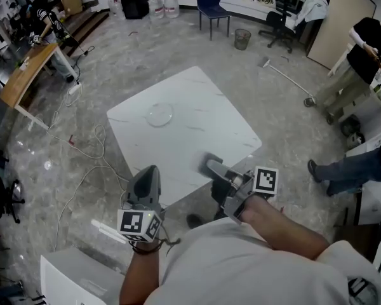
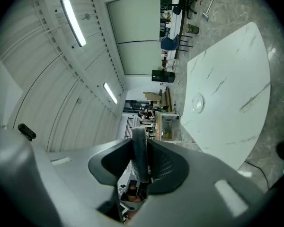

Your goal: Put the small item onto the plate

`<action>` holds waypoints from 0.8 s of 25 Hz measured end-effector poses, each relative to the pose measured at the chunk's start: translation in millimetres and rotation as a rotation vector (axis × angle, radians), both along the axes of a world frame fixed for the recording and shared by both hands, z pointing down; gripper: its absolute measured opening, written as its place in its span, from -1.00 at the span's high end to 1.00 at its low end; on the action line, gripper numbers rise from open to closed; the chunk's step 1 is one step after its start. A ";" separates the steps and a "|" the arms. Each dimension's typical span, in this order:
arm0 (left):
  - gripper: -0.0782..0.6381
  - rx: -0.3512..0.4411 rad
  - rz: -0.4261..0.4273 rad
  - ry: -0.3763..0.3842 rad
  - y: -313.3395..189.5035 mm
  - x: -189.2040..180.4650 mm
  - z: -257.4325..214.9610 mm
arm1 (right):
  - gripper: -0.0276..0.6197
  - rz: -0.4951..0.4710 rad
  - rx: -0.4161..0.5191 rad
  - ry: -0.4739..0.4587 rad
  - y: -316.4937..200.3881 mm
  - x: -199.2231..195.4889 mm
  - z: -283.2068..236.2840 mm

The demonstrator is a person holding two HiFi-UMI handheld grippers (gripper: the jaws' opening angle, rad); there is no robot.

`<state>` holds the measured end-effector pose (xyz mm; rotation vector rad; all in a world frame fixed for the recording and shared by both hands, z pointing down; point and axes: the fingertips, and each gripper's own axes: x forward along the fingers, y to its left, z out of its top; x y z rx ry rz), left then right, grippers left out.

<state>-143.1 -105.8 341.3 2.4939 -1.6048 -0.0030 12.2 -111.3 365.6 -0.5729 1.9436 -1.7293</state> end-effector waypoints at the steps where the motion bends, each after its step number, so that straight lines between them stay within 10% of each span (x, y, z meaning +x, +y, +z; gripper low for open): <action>1: 0.76 -0.008 -0.006 0.004 -5.7 -2.3 4.8 | 0.63 -0.006 -0.003 -0.004 -6.6 -3.3 0.9; 20: 0.76 -0.065 -0.215 -0.011 -173.6 -29.4 50.2 | 0.63 -0.268 -0.040 -0.020 -213.3 -54.1 33.3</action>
